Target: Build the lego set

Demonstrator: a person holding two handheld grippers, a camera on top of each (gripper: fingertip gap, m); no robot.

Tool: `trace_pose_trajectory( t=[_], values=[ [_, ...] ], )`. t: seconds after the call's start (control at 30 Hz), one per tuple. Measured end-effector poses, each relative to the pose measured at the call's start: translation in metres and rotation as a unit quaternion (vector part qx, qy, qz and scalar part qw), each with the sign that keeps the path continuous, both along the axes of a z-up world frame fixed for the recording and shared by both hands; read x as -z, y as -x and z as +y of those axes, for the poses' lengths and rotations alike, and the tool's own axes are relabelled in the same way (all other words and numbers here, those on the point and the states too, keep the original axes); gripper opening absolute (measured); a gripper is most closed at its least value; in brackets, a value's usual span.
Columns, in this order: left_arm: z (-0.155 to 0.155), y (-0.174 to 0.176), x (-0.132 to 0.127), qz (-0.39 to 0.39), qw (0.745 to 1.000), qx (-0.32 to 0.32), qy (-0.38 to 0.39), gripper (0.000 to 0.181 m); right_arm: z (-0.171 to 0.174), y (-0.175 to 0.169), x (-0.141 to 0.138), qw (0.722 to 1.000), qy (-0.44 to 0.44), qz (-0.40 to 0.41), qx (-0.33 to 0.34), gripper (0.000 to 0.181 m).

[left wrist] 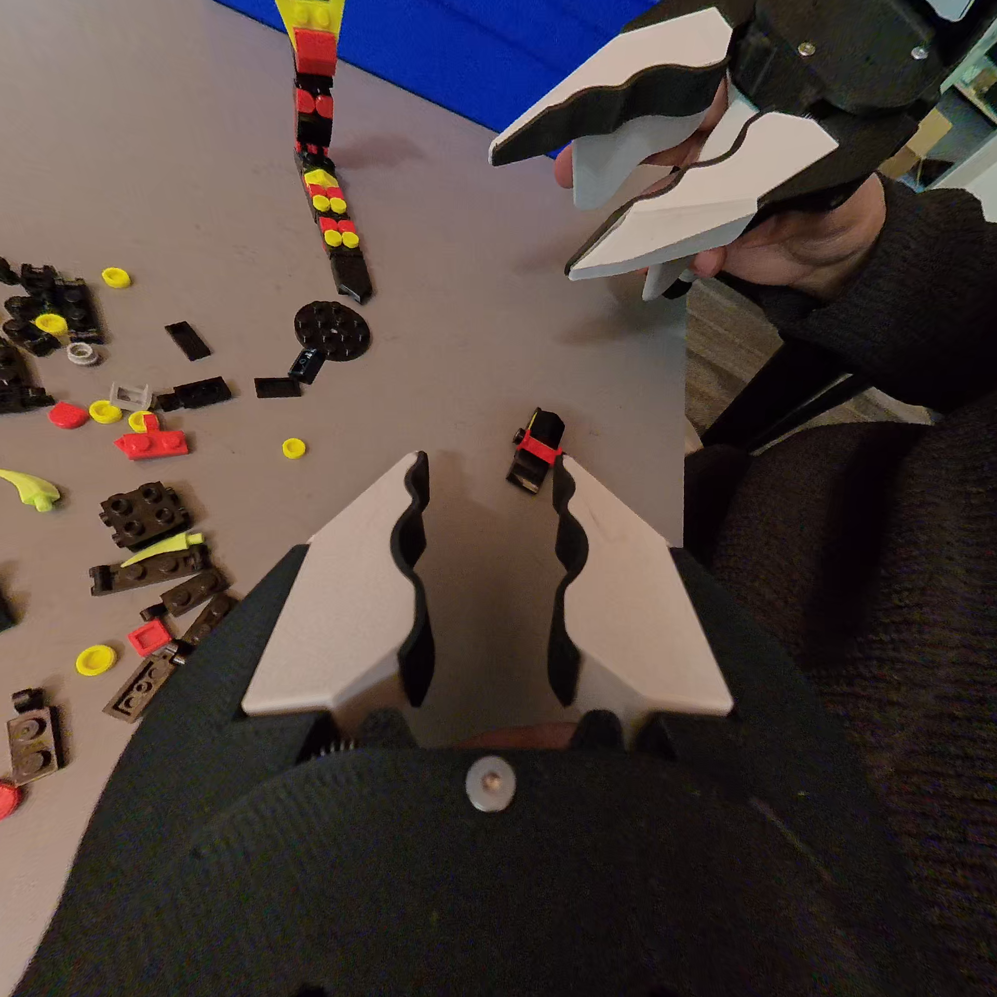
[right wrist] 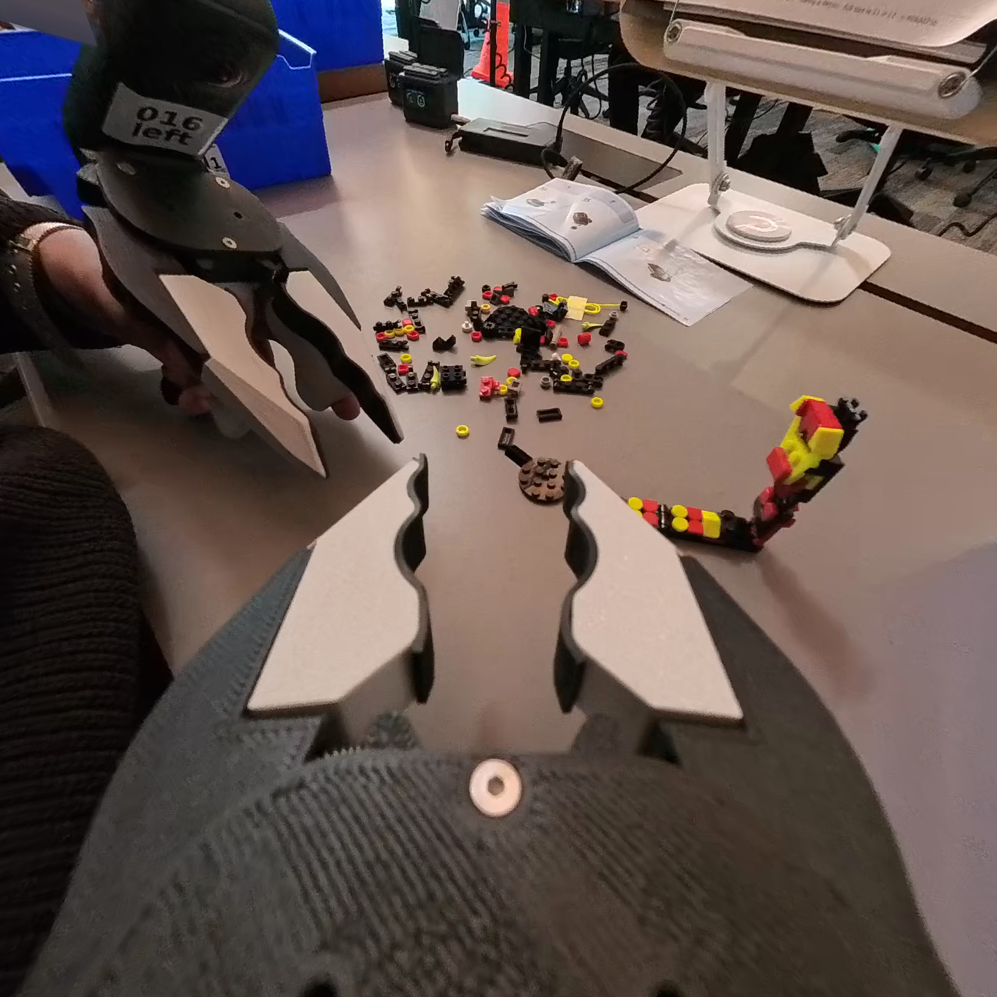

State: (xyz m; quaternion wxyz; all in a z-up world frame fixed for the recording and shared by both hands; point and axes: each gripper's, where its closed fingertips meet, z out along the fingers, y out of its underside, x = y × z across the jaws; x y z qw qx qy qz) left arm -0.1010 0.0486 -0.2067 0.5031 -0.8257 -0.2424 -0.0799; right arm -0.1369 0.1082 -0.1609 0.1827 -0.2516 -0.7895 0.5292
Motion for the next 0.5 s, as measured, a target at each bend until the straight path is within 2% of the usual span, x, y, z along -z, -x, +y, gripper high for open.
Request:
trace_pose_trajectory(
  t=[0.5],
  values=[
    [0.0004, -0.0005, 0.0006, 0.011, 1.0, 0.001, 0.006, 0.043, -0.0035, -0.0045, 0.0001, 1.0, -0.011, 0.009, -0.009, 0.047]
  ],
)
